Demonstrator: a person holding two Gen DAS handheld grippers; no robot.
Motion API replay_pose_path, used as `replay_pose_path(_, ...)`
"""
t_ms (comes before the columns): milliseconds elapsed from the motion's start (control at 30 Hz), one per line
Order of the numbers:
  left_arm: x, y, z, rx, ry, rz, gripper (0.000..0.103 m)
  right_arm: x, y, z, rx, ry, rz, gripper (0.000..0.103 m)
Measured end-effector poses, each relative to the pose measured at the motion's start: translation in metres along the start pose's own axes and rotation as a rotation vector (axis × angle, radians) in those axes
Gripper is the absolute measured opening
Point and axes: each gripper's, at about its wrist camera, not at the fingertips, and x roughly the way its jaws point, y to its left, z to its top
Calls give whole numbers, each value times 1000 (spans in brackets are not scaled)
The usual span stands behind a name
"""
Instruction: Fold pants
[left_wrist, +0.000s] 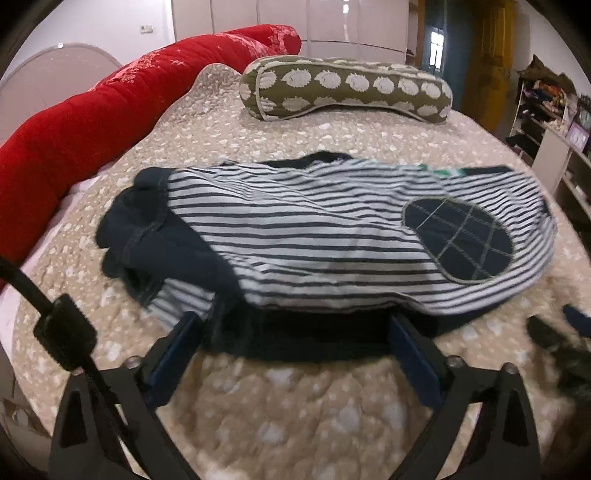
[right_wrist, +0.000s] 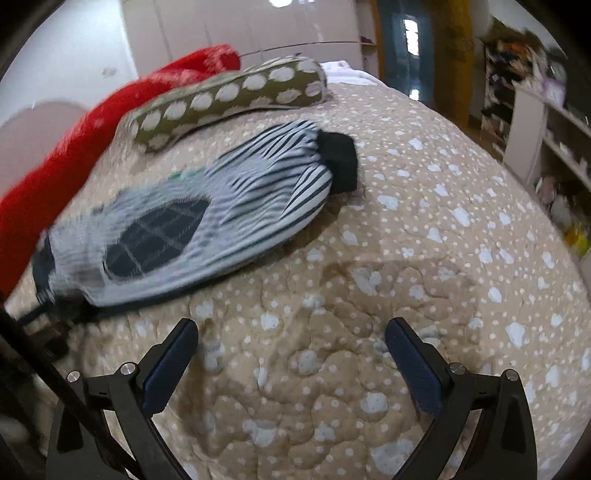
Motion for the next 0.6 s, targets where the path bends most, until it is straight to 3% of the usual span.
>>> replay_pose_path(100,-25,15,-1,-26,-30,-33,94,-3,-1,-2,3,15,6,102)
replay_pose_path(233,-54,50,5,-82,-88,-12,94,-14,-14,2,73,19,82,98)
replay_pose_path(333,-54,85,13,-181,-73,-25,94,-21,-27,7,134,22,169,77)
replay_pose_path(367,-51,96,15,-215,-62,-37,94,-21,-30,8,149,27,192,65)
replay_pose_path(400,-49,102,14,-235,-53,-41,94,-21,-33,10,169,37,216,60)
replay_pose_path(500,-38,123,12,-305,-13,-81,94,-17,-38,19,192,33,240,60)
replay_pose_path(600,-21,130,12,-373,41,-193,94,-11,-39,30,205,35,261,61)
